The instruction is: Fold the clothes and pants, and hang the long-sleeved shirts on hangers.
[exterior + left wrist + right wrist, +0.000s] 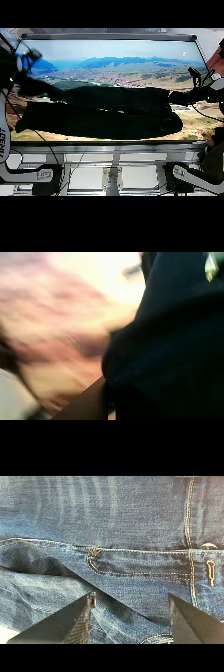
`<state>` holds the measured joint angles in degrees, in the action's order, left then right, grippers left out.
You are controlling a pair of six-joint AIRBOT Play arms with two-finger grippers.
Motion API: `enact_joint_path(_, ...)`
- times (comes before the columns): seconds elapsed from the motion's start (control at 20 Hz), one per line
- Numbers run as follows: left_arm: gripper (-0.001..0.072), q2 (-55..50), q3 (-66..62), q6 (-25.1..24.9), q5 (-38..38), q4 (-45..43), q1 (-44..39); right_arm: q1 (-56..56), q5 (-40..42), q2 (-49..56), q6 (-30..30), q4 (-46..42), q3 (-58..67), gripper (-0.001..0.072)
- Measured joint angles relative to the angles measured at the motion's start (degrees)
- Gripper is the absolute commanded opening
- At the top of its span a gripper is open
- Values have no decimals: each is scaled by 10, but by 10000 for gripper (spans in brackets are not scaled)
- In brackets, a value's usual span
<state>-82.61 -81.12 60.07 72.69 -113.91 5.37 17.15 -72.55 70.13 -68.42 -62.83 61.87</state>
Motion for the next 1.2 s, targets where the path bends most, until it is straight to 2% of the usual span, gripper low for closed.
enact_joint_path(0.2,43,0,134,0,31,-16,24,0,-3,0,0,0,0,506)
enact_joint_path(0.3,276,1,176,-5,44,-20,36,0,-3,0,0,0,0,506)
enact_joint_path(0.45,297,10,202,-26,54,-20,52,0,-5,0,0,0,0,506)
enact_joint_path(0.6,312,35,198,-69,53,12,72,0,-12,0,0,1,0,506)
enact_joint_path(0.7,577,56,178,-95,37,42,94,0,-17,0,-2,1,0,505)
enact_joint_path(0.75,606,66,163,-97,19,68,110,0,-20,0,-2,1,0,505)
enact_joint_path(0.85,606,78,133,-84,-25,146,144,0,-23,0,-6,3,0,506)
enact_joint_path(1.0,606,74,97,-57,-82,315,193,0,-23,0,-10,10,0,505)
enact_joint_path(1.2,609,23,80,-24,-105,470,219,0,-25,0,-13,18,0,505)
